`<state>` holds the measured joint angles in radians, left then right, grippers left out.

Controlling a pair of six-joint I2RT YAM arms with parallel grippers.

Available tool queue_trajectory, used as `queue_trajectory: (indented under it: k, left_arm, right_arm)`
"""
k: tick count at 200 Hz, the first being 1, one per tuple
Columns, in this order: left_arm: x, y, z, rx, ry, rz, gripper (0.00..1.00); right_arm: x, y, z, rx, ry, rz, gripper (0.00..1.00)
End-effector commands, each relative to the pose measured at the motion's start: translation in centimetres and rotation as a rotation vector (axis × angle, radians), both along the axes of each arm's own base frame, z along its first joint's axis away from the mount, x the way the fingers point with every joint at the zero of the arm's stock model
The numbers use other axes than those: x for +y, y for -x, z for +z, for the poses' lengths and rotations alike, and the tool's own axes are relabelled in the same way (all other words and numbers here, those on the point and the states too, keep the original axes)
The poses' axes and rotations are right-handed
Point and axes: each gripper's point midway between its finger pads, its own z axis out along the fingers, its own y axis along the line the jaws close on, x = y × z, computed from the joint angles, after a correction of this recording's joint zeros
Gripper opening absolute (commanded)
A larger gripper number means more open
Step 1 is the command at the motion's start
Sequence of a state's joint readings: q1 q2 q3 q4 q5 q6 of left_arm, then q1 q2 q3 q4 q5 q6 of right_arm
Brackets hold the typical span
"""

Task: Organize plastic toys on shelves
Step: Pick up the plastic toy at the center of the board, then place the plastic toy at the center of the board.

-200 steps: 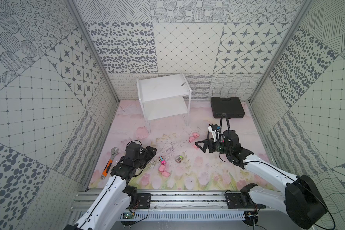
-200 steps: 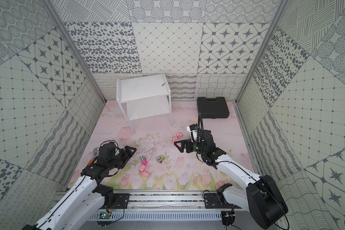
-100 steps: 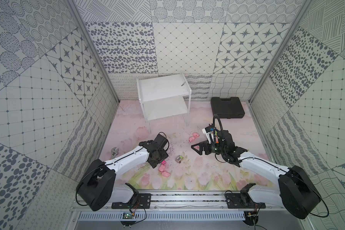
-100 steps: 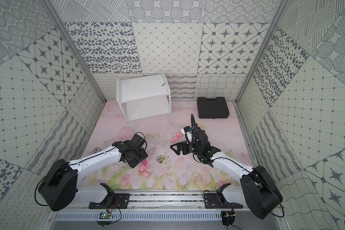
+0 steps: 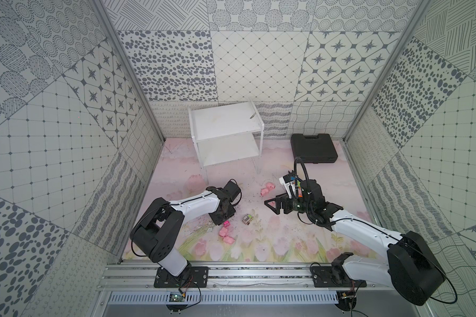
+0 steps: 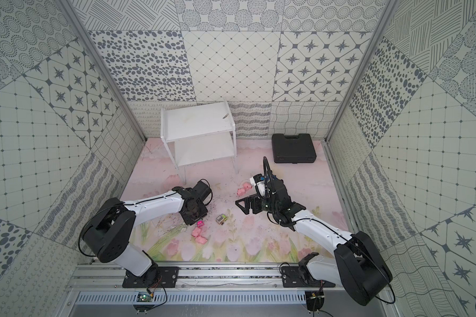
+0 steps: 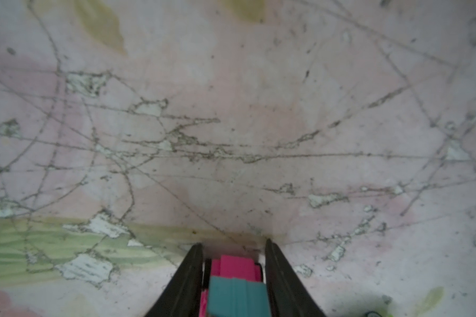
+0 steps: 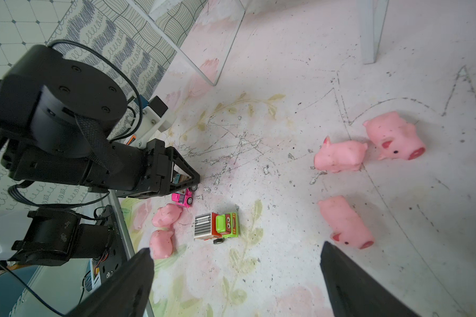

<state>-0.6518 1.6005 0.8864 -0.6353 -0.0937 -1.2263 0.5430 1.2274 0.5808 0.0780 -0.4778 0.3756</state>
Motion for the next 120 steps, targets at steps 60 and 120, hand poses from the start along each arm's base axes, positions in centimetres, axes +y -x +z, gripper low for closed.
queue_trajectory:
  k: [60,120]
  left_arm:
    - [-3.6,-0.1,3.3,-0.013,-0.013,-0.538,0.30]
    - [-14.2,2.2,7.4,-0.131,0.063,-1.317,0.29]
  right_arm:
    - [-1.5,-1.6,3.0,-0.098,-0.004,-0.080,0.99]
    - [-12.4,-4.7,4.8,-0.059,-0.037,-0.592,0.99]
